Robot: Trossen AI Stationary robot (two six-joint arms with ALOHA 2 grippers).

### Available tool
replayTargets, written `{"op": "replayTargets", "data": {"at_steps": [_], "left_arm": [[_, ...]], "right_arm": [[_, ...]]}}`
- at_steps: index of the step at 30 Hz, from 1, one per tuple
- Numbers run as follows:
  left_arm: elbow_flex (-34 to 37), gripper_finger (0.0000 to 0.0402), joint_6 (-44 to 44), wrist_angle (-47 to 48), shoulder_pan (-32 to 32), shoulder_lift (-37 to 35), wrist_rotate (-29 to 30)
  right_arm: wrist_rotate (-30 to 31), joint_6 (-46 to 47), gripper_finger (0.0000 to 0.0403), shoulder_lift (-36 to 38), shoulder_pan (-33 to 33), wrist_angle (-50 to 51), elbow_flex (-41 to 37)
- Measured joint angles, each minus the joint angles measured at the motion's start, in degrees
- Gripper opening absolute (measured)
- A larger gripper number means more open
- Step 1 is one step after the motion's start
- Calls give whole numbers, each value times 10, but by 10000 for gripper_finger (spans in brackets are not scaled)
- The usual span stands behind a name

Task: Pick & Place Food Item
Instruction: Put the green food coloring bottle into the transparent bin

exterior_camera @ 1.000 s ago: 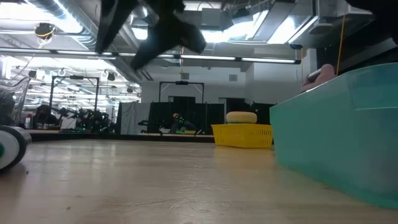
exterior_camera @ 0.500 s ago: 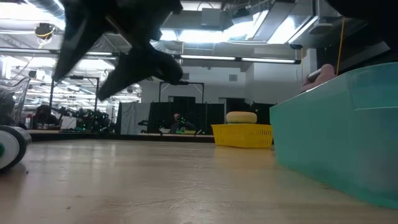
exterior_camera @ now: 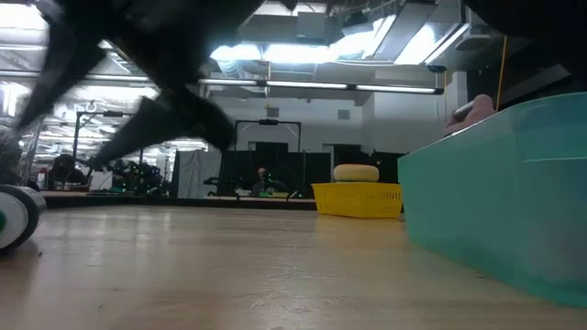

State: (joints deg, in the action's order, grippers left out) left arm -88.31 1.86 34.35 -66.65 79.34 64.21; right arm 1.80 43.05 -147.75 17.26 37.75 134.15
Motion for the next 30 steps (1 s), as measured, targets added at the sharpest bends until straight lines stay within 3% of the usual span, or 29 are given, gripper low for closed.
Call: {"op": "replayTargets", "data": {"at_steps": [12,20,30], "left_arm": [[0,184,24,-12,0,-1,-32],[0,184,33,-9,0,-1,-48],[0,184,34,-9,0,-1,-72]], "right_arm": [[-20,18,226,-28,-14,-45,1],[-64,52,226,-64,-14,-81,2],[-42,56,197,-58,-18,15,5]]}}
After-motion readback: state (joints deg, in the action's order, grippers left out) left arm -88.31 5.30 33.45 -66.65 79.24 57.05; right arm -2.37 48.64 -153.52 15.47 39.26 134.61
